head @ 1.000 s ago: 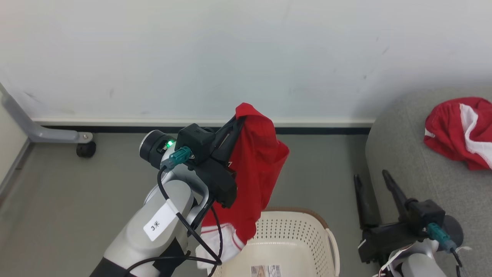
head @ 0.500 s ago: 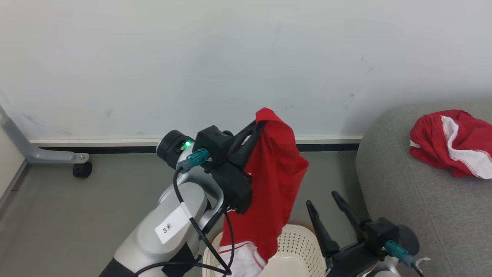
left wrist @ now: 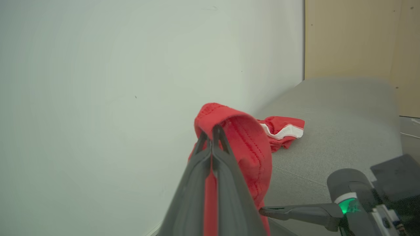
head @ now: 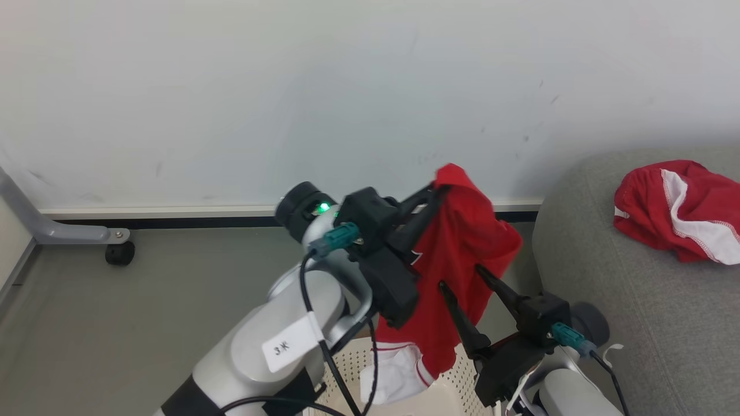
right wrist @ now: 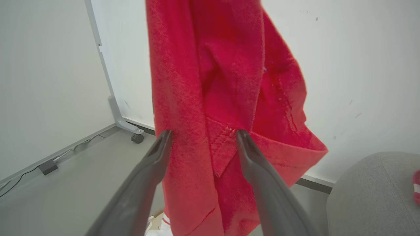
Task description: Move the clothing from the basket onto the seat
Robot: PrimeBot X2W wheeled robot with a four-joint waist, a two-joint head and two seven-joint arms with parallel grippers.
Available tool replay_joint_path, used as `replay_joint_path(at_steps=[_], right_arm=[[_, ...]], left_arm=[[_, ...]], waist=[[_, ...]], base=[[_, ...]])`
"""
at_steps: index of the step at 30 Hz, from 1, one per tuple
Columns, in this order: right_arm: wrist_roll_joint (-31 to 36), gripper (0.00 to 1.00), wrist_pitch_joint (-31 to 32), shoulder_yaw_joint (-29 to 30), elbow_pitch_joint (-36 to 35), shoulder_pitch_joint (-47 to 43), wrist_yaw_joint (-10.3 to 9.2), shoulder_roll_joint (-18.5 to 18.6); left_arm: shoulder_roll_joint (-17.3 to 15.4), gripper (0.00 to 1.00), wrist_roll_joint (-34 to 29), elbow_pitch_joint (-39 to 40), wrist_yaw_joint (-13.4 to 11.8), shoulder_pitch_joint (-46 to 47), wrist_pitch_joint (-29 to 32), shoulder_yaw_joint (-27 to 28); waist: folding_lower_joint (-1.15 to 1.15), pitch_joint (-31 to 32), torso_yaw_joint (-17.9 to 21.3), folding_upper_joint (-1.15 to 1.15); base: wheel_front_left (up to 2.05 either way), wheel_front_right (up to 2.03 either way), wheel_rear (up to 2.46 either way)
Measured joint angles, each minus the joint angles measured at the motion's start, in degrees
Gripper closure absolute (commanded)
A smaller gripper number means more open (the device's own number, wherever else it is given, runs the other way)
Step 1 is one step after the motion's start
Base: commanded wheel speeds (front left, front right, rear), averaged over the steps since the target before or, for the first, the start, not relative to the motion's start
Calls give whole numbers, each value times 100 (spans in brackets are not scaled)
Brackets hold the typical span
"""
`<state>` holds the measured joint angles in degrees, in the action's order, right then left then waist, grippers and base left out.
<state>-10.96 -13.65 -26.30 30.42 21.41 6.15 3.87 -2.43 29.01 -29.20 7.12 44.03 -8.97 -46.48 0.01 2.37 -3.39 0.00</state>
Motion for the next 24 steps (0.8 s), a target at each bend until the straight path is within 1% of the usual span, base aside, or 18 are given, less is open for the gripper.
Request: replay_joint_path(at_steps=[6,16,17,18,19,20,24], right_arm=[[-3,0,35,-143,522,265,42,-10],[-141,0,37,-594,1021,549,90,-31],[-207,18,37,-681,1039,575,91,-29],[-297,60,37,-786,1039,615,91,-27],[-361,78,35,-871,1034,655,91,-30],[-401,100,15,-945,1029,692,91,-36],[-513,100,9,-1069,1026,762,92,-40]], left_arm=[[9,100,332,325,-9,52,65,-428],[2,100,626,419,-159,173,138,-688],[1,100,653,421,-165,177,140,-712],[2,100,666,428,-198,177,152,-716],[2,100,671,431,-214,177,159,-719],[0,100,684,428,-220,178,160,-719],[3,100,724,365,-285,178,163,-705]], waist=[[0,5,-99,0],[0,36,-325,0],[0,42,-345,0],[0,47,-363,0],[0,51,-377,0],[0,55,-388,0],[0,63,-407,0]], base=[[0,0,0],[0,0,0],[0,0,0],[0,0,0],[0,0,0],[0,0,0],[0,0,0]])
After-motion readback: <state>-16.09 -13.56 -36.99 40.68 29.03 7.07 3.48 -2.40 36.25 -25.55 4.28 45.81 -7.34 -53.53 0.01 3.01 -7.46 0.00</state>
